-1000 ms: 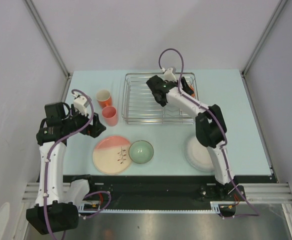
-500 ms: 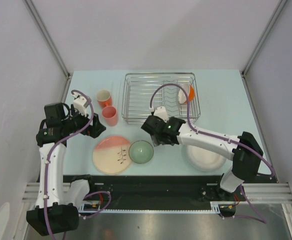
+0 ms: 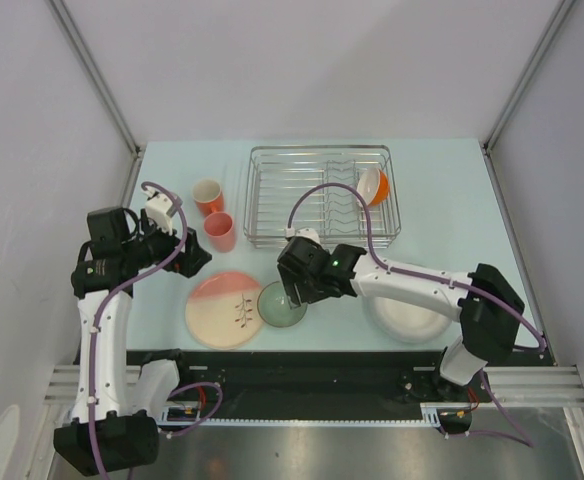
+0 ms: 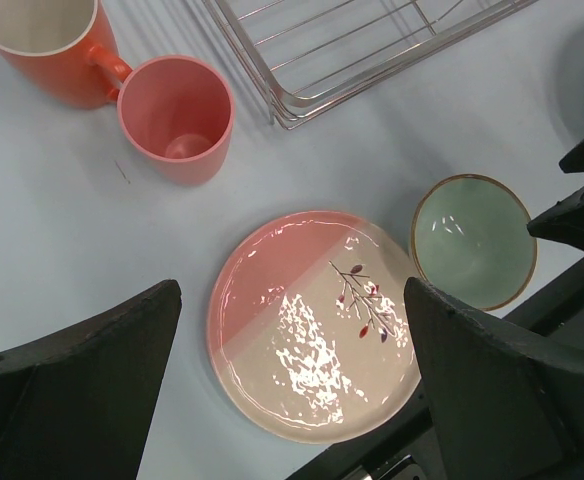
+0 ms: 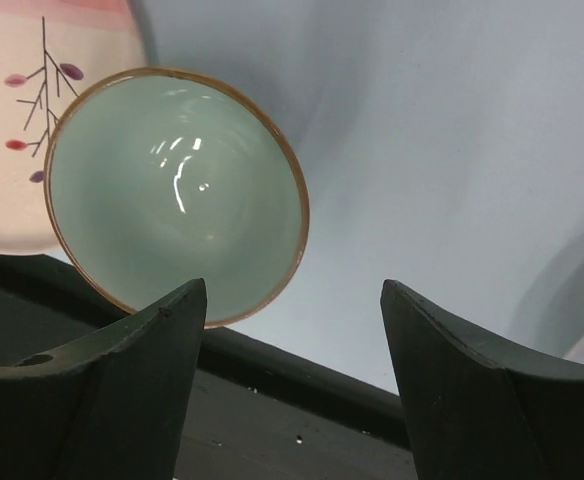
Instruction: Load the mixed dishes into the dish rack
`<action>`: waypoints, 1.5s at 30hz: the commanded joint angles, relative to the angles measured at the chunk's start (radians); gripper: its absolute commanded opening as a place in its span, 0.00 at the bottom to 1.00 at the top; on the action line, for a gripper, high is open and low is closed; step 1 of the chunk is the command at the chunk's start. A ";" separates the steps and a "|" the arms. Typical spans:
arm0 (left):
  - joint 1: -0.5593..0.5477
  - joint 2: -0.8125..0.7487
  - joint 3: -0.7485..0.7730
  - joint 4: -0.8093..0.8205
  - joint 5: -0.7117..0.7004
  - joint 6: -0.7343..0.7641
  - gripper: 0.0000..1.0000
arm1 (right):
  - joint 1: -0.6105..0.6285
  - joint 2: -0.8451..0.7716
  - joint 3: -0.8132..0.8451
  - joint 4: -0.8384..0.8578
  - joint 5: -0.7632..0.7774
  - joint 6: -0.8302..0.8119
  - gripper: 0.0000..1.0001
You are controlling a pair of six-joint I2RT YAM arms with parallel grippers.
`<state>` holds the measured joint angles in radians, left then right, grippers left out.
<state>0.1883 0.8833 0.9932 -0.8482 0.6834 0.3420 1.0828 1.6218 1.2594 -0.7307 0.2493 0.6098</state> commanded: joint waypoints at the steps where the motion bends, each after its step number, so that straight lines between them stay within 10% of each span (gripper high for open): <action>1: 0.007 -0.009 0.002 0.009 0.001 0.023 1.00 | -0.035 0.038 -0.020 0.082 -0.065 0.002 0.75; 13: 0.005 -0.001 0.010 0.011 0.004 0.022 1.00 | -0.086 0.145 -0.089 0.212 -0.160 -0.025 0.61; 23: 0.007 0.005 0.019 0.005 0.004 0.028 1.00 | -0.086 0.173 -0.098 0.248 -0.173 -0.025 0.01; 36: 0.007 0.028 -0.013 0.034 0.042 0.009 1.00 | -0.213 -0.194 -0.043 -0.070 0.414 -0.105 0.00; 45: 0.005 0.036 -0.004 0.035 0.058 -0.009 1.00 | -0.385 -0.087 0.104 -0.236 0.835 -0.045 0.00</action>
<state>0.1883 0.9211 0.9836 -0.8375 0.7033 0.3405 0.7433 1.4670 1.2610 -0.8783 0.8062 0.5068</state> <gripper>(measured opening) 0.996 0.112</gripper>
